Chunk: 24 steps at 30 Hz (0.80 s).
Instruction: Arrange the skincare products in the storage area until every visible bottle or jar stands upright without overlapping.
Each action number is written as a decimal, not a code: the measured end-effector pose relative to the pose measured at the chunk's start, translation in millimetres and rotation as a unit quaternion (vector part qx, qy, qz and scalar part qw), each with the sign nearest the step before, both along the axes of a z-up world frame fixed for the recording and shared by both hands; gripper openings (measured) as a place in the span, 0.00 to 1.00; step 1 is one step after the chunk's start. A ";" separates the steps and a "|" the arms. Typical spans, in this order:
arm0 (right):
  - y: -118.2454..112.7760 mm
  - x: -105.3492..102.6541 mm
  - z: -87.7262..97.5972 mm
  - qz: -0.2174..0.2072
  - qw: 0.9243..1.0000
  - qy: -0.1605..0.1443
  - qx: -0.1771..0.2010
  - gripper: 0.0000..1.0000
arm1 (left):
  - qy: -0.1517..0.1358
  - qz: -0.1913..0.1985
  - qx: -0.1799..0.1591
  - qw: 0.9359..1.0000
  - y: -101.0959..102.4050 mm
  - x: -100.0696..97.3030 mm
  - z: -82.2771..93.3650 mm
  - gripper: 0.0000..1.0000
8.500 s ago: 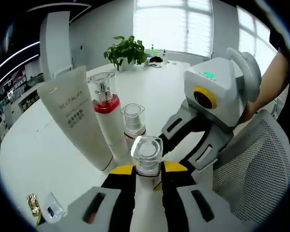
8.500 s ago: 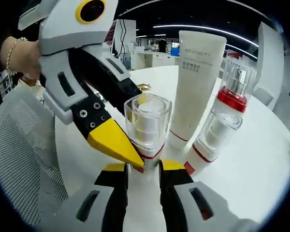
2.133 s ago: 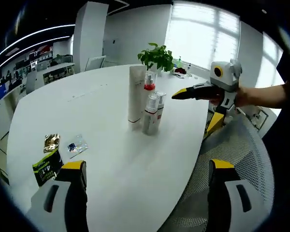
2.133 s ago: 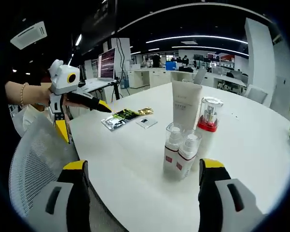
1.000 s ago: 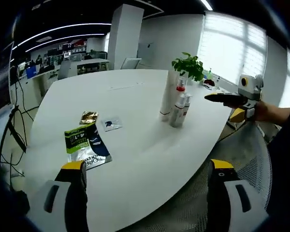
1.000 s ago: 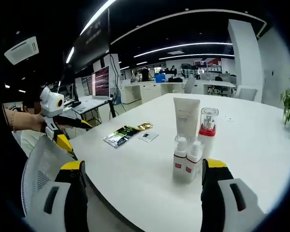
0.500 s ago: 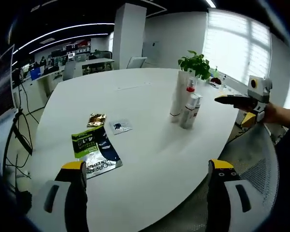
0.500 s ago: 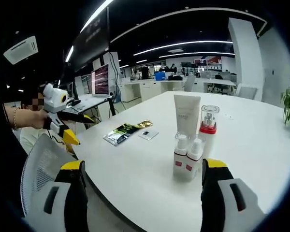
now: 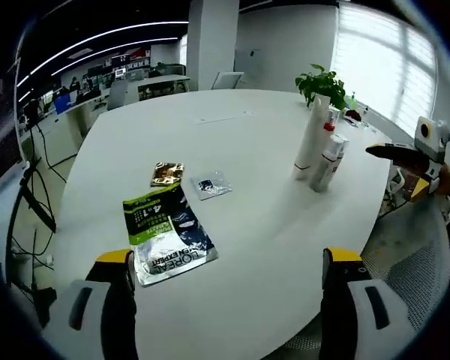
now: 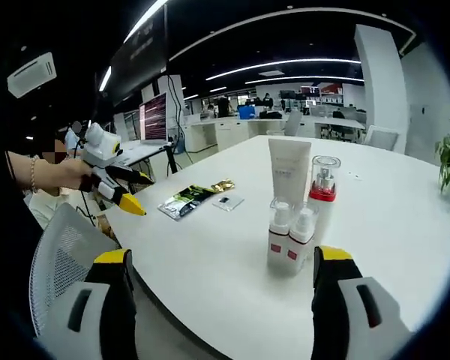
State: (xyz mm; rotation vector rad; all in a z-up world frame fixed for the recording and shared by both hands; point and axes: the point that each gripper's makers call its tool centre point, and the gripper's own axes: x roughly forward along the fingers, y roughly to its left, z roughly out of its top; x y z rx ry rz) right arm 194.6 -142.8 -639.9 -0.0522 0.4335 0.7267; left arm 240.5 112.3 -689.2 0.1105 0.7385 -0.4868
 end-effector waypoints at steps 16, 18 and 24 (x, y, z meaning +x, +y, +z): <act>-4.5 0.2 -5.8 -0.012 1.000 0.015 -0.007 0.97 | 0.058 0.044 0.040 0.997 30.7 42.1 -46.9 0.91; -5.5 0.4 -5.9 -0.016 1.000 0.017 -0.006 0.98 | 0.063 0.046 0.050 0.996 37.2 48.7 -53.5 0.91; -7.9 1.8 -6.7 -0.026 0.999 0.020 -0.004 0.98 | 0.082 0.055 0.055 0.994 41.2 59.3 -60.9 0.91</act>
